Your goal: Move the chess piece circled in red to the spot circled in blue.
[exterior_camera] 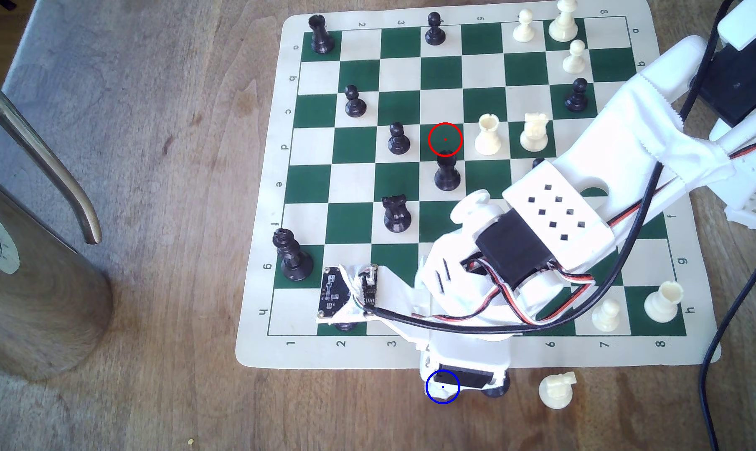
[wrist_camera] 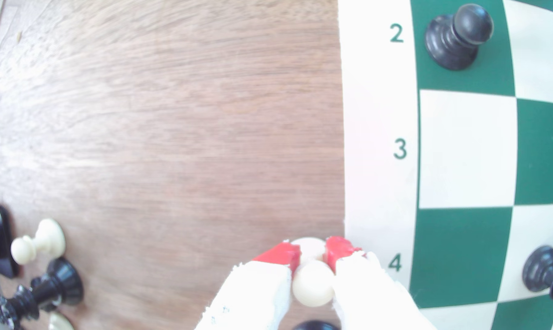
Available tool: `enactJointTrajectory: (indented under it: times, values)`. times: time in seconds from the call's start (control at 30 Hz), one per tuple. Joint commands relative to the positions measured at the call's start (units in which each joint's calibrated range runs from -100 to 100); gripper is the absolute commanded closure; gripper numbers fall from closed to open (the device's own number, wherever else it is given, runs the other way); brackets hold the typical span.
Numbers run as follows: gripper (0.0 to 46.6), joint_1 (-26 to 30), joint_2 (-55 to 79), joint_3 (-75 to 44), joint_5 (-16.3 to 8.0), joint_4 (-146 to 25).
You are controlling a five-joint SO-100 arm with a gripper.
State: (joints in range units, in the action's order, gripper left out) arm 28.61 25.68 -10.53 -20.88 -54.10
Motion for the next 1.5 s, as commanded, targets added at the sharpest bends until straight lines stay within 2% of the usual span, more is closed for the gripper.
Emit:
enactJointTrajectory:
  times: [0.0,0.43,1.13,1.47]
  values:
    - [43.9,0.3,-0.8,-4.6,0.1,0.3]
    - [31.6,0.6,-1.3,-4.8,1.3,-4.0]
    - [29.0,-0.2,-15.5,-5.1,2.8,-11.3]
    - [28.4,-0.6,-28.1,3.6,3.9,-15.3]
